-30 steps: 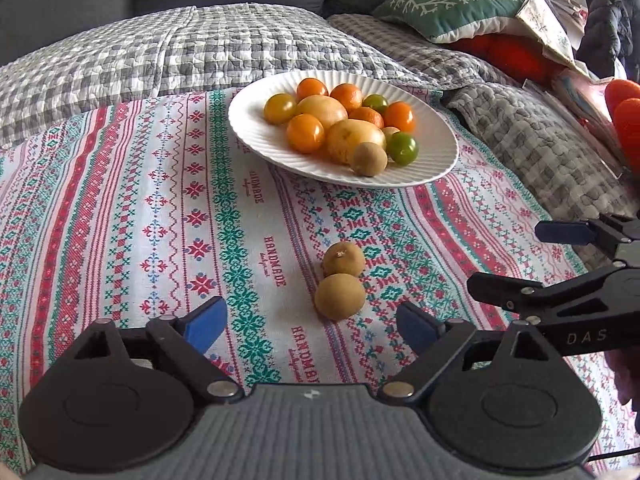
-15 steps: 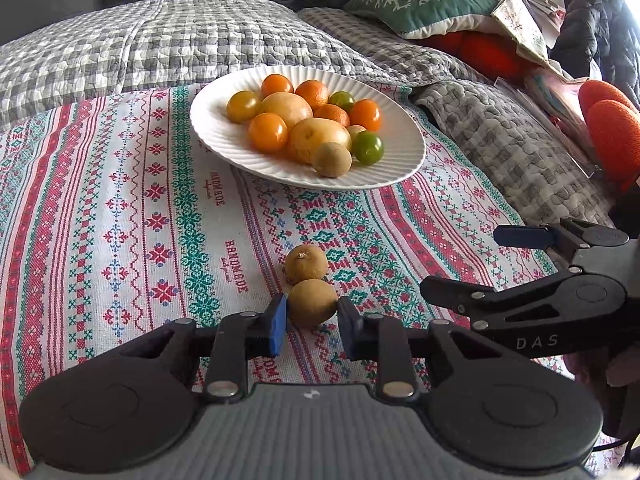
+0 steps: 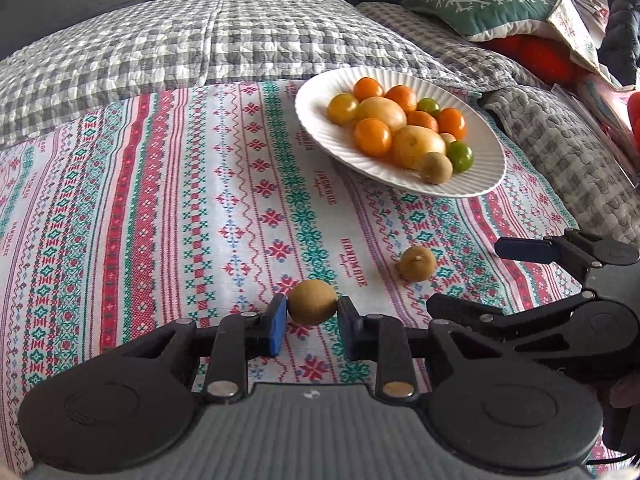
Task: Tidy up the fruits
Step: 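Grasp a small tan fruit with the left tool while the right tool grasps the other, then carry both tan fruits onto the white plate and open both tools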
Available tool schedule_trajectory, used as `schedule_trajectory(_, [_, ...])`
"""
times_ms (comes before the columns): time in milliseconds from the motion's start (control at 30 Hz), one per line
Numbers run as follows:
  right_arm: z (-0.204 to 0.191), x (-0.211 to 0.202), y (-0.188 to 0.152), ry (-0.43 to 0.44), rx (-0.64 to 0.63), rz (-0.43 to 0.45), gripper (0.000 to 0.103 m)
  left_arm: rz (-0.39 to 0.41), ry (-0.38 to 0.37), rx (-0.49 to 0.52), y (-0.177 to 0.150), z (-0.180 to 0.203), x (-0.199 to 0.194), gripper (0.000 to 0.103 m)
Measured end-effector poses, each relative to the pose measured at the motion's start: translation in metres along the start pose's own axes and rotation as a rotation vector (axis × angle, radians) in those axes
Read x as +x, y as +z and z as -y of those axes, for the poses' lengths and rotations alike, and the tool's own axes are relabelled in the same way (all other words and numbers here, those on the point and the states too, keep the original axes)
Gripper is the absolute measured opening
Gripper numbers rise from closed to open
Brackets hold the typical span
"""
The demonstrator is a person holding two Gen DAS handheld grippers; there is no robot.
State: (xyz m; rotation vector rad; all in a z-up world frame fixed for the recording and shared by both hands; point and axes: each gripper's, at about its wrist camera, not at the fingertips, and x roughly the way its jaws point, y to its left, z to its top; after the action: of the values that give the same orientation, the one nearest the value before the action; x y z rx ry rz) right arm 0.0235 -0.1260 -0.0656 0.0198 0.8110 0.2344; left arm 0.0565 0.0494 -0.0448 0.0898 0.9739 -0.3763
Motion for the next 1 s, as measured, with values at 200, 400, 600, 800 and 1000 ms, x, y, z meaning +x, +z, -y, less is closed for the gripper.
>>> schedule_trajectory(200, [-0.012, 0.009, 0.003, -0.018, -0.042, 0.002, 0.074, -0.016, 0.006, -0.059, 0.0, -0.009, 0.003, 0.019])
schedule_trajectory(400, [-0.014, 0.011, 0.007, -0.013, -0.041, 0.008, 0.052, -0.013, 0.011, -0.044, -0.002, -0.005, 0.003, 0.019])
schedule_trajectory(600, [-0.025, 0.012, 0.009, 0.028, -0.101, 0.001, 0.022, -0.002, 0.002, -0.031, -0.001, -0.005, 0.004, 0.019])
schedule_trajectory(800, [-0.021, -0.002, 0.011, 0.066, -0.113, 0.021, 0.022, 0.029, -0.021, -0.023, -0.001, 0.001, -0.002, 0.019])
schedule_trajectory(1000, [0.006, -0.027, 0.012, 0.094, -0.062, 0.054, 0.022, 0.092, -0.068, -0.007, 0.004, 0.008, -0.01, 0.019])
